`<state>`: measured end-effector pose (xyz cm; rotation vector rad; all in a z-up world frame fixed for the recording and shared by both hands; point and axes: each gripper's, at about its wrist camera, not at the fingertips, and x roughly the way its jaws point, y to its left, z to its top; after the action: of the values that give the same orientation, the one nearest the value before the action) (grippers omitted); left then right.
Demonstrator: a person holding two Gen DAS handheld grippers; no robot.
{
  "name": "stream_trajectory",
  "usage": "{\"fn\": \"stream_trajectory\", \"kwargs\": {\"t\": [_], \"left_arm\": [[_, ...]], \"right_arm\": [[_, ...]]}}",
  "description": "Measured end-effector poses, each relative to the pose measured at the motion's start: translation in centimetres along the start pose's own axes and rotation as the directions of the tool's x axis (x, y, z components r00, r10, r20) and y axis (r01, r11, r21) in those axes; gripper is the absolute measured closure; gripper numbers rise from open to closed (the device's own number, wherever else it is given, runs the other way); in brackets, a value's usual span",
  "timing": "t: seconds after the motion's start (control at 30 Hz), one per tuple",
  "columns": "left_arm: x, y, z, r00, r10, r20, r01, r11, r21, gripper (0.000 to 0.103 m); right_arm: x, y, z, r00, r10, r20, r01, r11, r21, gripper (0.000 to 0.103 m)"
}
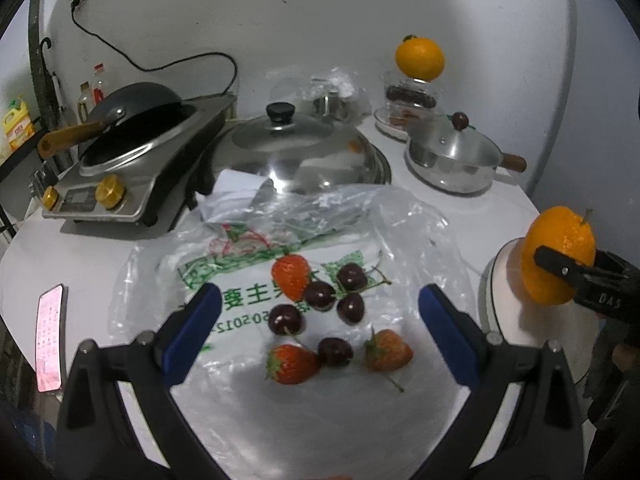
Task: Organize fruits
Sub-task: 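Lift the orange with the right gripper and carry it over the white plate, then lower the orange onto the plate and open the right gripper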
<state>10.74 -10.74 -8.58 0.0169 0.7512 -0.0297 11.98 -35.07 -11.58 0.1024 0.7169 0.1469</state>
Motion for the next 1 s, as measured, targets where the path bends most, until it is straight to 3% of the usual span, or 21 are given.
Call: {"fn": "stream_trajectory", "kwargs": {"t": [0.43, 0.8, 1.0], "left_arm": [[0.7, -1.3, -0.1, 1.000, -0.009, -0.014, 0.009, 1.000, 0.009, 0.003], [0.0, 0.4, -0.4, 1.000, -0.008, -0.006, 0.008, 1.000, -0.012, 0.003], [-0.8, 1.1, -0.6, 1.000, -0.015, 0.007, 0.015, 1.000, -0.016, 0.003]], "right_arm": [[1.2, -0.2, 0.2, 0.999, -0.004, -0.052, 0.005, 1.000, 0.023, 0.008], [1.9, 0.1, 0.3, 0.997, -0.041, -0.071, 0.042, 0.999, 0.013, 0.007], [0.7, 0.8, 0.5, 0.997, -0.078, -0.014, 0.078, 0.997, 0.001, 0.007]]}}
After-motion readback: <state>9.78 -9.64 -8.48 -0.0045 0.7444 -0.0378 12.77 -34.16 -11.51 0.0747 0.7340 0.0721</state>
